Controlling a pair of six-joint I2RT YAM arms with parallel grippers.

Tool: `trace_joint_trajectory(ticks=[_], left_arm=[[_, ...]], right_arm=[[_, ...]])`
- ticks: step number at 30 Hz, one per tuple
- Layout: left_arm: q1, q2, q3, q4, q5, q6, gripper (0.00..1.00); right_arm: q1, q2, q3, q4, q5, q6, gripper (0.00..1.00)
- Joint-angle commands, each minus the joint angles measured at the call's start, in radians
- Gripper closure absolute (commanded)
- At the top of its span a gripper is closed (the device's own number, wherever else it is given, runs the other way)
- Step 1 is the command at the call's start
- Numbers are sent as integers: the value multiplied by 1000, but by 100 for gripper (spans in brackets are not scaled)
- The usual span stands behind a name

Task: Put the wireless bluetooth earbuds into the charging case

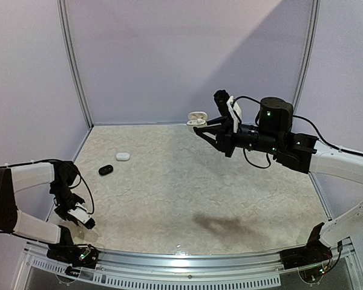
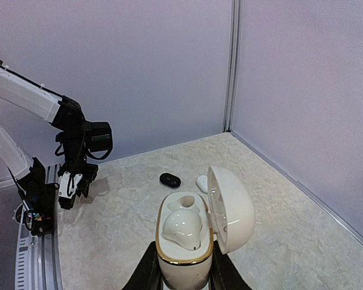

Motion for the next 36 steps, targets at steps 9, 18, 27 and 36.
trace_joint_trajectory(ticks=[9,18,27,36], left_arm=[[-263,317,217,11,-21,292,100],[-544,501,388,-9,17,313,100],[-751,626,522,21,41,274,97],[-843,574,498,36,100,194,59]], right_arm=[[-6,-16,-20,12,-30,6,100],[-7,-25,-24,6,-24,6,100],[-7,-42,-27,-18,-12,6,100],[-7,-58,-37,-18,-7,39,100]])
